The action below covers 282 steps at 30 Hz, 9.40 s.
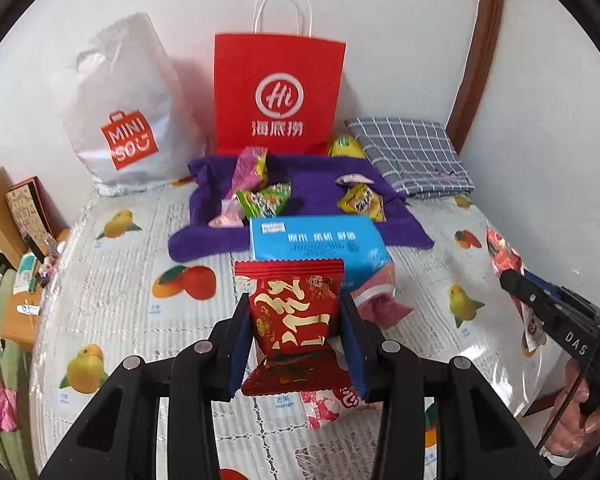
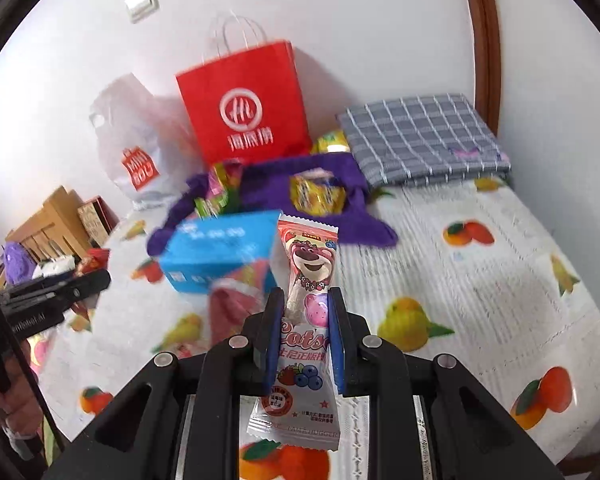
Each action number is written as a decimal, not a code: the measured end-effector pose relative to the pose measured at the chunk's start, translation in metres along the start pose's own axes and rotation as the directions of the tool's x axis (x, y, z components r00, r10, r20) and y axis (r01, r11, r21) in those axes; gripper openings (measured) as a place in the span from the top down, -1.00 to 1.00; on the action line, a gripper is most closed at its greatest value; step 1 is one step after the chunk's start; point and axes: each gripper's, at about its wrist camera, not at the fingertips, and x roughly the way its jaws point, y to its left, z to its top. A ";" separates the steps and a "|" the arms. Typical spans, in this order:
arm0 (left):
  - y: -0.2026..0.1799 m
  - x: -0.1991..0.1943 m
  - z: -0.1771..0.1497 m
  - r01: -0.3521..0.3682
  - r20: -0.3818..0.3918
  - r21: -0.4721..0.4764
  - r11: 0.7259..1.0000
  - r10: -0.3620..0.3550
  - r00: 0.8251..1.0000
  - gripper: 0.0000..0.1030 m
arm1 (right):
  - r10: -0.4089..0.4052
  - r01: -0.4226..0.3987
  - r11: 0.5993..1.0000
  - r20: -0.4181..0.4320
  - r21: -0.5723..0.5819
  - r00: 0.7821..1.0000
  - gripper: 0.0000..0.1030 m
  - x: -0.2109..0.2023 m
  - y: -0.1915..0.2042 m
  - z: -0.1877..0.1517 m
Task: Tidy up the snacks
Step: 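Carry the bear packet and red packet toward the purple towel, then lower the bear packet and red packet over the purple towel, then open both grippers to drop the bear packet and red packet onto the towel, then grasp the large pink chip bag with the right gripper while the left moves to the lychee packet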
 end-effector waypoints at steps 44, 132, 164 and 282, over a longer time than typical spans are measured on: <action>0.002 -0.021 0.045 0.002 0.062 0.019 1.000 -0.003 0.998 0.24 | 0.117 -0.116 0.993 0.063 -0.020 0.991 0.58 -0.021 0.043 0.059; 0.039 0.118 0.115 0.002 -0.039 -0.037 0.999 -0.003 0.999 0.24 | 0.023 -0.026 0.989 -0.016 -0.148 1.000 0.58 0.129 0.029 0.139; 0.062 0.174 0.135 -0.014 -0.074 -0.059 0.998 0.009 0.997 0.24 | 0.005 -0.018 0.988 -0.082 -0.155 0.997 0.58 0.206 0.016 0.164; 0.089 0.064 -0.015 0.076 -0.160 -0.070 0.995 -0.087 0.983 -0.30 | -0.167 0.127 0.976 -0.236 -0.176 0.957 -0.38 0.141 0.082 -0.025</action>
